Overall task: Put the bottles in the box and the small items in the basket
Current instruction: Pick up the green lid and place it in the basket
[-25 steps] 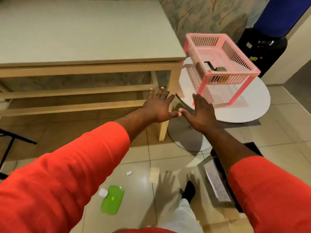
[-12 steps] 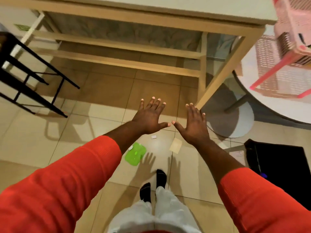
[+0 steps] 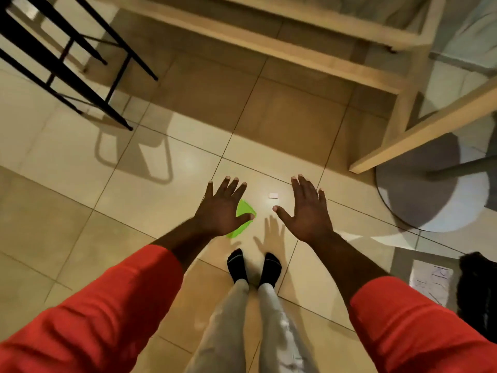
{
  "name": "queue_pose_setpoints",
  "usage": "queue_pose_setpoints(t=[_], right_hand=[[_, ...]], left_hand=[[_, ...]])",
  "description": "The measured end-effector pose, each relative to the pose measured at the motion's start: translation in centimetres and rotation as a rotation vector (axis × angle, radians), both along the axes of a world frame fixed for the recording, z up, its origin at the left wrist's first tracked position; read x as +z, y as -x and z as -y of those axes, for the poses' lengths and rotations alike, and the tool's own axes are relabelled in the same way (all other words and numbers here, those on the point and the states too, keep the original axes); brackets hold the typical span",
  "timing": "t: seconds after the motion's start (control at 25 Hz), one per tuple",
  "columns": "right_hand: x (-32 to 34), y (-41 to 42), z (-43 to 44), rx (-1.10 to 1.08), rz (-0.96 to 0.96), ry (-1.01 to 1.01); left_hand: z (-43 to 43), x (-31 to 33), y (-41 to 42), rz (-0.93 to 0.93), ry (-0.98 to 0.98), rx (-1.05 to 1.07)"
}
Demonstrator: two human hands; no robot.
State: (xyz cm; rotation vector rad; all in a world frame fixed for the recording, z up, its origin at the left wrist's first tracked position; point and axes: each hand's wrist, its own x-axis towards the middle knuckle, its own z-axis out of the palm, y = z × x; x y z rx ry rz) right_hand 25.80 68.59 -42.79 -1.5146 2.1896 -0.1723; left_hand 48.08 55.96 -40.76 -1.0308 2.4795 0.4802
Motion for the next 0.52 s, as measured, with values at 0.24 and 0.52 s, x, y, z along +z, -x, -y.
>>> queue_pose_setpoints(t=[0.24,0.52], right_hand=[[-16.6,-1.3,4.0,0.075,0.014,-0.044],[-40.3,-1.6,5.5,0.044,0.012,-0.151]], left_hand=[[1.1,-17.2,-3.4,0.033,-0.042,0.010],[1.8,-41.1,-2.3,0.054,-0.145,-0.011]])
